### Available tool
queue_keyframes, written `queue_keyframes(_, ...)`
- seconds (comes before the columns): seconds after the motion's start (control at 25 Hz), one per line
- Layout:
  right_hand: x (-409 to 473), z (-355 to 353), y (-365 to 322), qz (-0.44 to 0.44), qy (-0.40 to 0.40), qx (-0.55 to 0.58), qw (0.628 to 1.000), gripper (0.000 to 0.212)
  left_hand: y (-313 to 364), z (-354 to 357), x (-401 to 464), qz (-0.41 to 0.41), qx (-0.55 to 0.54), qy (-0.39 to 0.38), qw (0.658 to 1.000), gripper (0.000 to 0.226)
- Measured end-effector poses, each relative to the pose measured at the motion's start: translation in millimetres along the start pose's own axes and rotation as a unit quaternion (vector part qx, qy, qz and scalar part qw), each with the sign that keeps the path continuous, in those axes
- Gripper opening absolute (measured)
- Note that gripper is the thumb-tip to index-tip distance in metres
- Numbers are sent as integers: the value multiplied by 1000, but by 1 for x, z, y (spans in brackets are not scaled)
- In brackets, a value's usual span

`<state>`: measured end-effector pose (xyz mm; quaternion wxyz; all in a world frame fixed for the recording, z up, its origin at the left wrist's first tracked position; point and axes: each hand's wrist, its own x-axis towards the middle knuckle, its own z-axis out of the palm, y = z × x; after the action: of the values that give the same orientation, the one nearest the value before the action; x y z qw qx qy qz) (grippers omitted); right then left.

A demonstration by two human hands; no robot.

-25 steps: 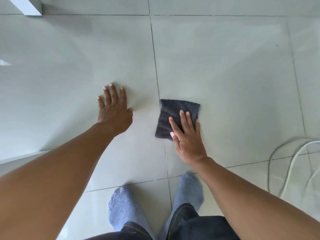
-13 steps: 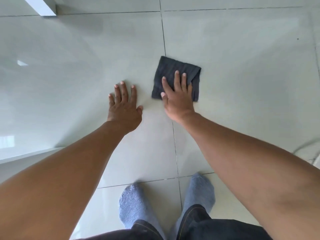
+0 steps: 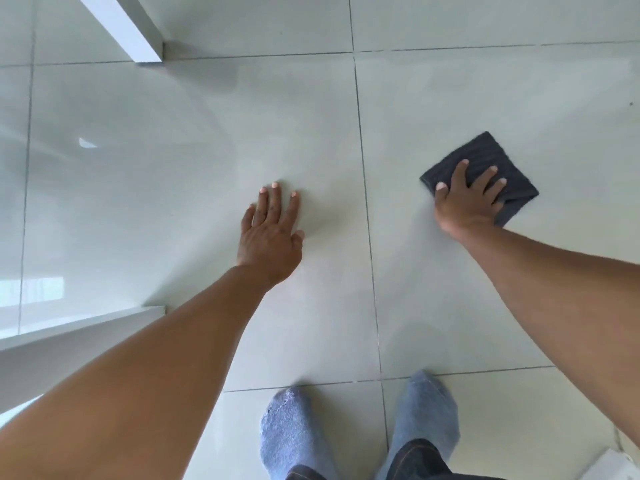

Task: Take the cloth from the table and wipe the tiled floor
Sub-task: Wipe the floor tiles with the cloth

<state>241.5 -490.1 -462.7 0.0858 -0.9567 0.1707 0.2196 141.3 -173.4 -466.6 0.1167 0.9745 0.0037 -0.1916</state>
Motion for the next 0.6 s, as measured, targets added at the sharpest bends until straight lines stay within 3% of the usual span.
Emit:
queue_keyframes(0.08, -2, 9, -59, -105, 3, -36, 994, 64, -6, -5, 1, 12, -5, -7, 1000, 74)
queue_keyframes(0.16, -51, 36, -95, -283, -11, -74, 956, 62, -13, -9, -5, -9, -18, 15, 1000, 75)
queue_keyframes(0.24, -121, 71, -78, -404, -22, -108, 908, 60, -21, -6, -17, -73, -39, 41, 996, 81)
queue_keyframes(0.32, -167, 87, -17, -461, -39, -113, 879, 56, -32, -2, -27, -97, -41, 38, 994, 89)
queue_keyframes(0.44, -152, 60, 87, -417, -47, -108, 901, 59, -42, -2, -29, -60, -37, 13, 997, 94)
queue_keyframes(0.52, -101, 25, 105, -297, -29, -81, 951, 66, -39, -3, -27, -57, -34, 10, 998, 96)
queue_keyframes(0.6, -39, 0, 68, -138, -1, -18, 990, 66, -36, -4, -27, -61, -28, 4, 998, 96)
